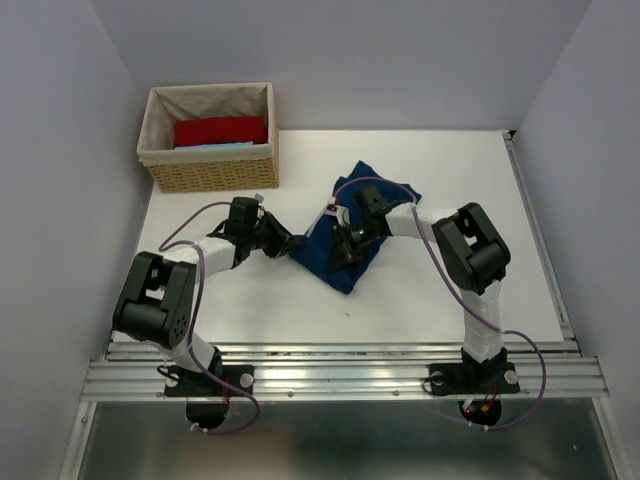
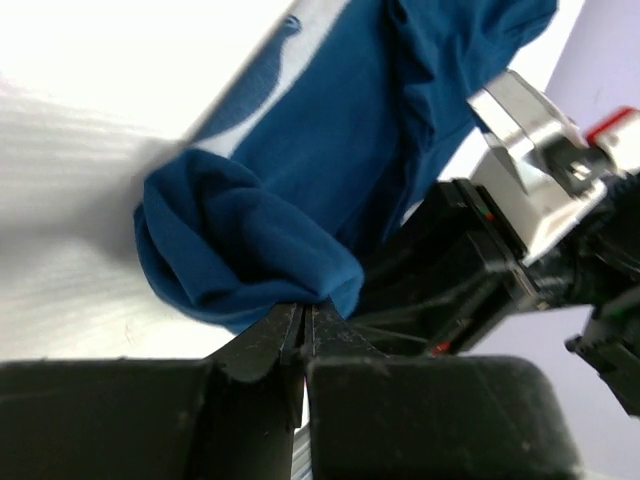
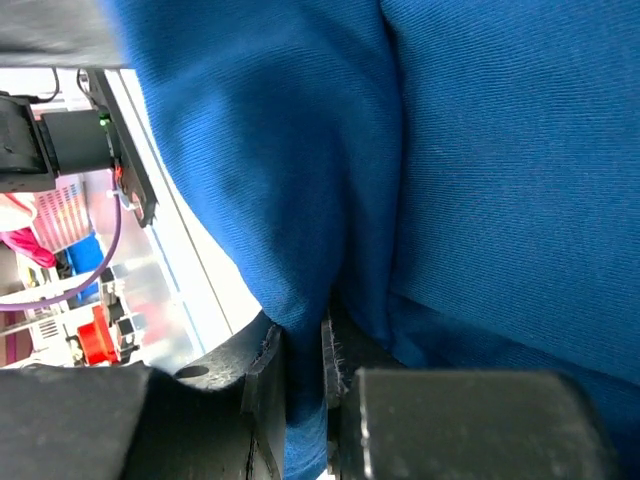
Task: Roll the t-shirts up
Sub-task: Roll the T-shirt to the center of the board.
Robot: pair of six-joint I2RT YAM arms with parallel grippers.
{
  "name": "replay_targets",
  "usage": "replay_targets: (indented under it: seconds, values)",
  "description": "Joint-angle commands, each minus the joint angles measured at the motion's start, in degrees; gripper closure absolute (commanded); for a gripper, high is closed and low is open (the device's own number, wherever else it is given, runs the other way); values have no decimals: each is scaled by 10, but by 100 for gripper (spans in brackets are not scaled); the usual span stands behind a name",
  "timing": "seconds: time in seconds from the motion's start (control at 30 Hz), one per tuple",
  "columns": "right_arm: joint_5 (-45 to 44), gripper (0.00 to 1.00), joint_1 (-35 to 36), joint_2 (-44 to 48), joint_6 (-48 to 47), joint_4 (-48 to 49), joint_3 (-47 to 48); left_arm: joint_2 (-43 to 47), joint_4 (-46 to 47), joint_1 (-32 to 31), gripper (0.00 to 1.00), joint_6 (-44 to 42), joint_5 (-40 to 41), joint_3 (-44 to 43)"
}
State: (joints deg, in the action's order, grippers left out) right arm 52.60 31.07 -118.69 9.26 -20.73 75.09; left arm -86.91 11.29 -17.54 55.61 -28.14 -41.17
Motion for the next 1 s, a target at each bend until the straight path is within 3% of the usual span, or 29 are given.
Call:
replay_targets:
  seconds: [0.0,0.1,0.17,0.3,0.5,0.67,0.97]
  values:
    - [3,74,-6,7,-4,-12,17,-40,41,0,89,-10,-9,-29]
    - [-9,42,-6,27,-3,-10,8,-56,47,0,89,-11,-5,-31]
    - [-22,29,-6,50,-1,-11,-3,-71,49,0,89,-14,-7,-36]
    - [-51,21,-6,98,-2,-8,-34,-79,58,0,89,-12,-9,-31]
    - [-95,17,-6,160,-5,-1,-91,-84,66,0,89,-7,-12,-26]
    - [-167,17,40,202,-2,27,-139,-85,69,0,90,-4,-13,-27]
    - [-221,19,77,189,-9,44,-135,-84,62,0,90,-3,-10,-33]
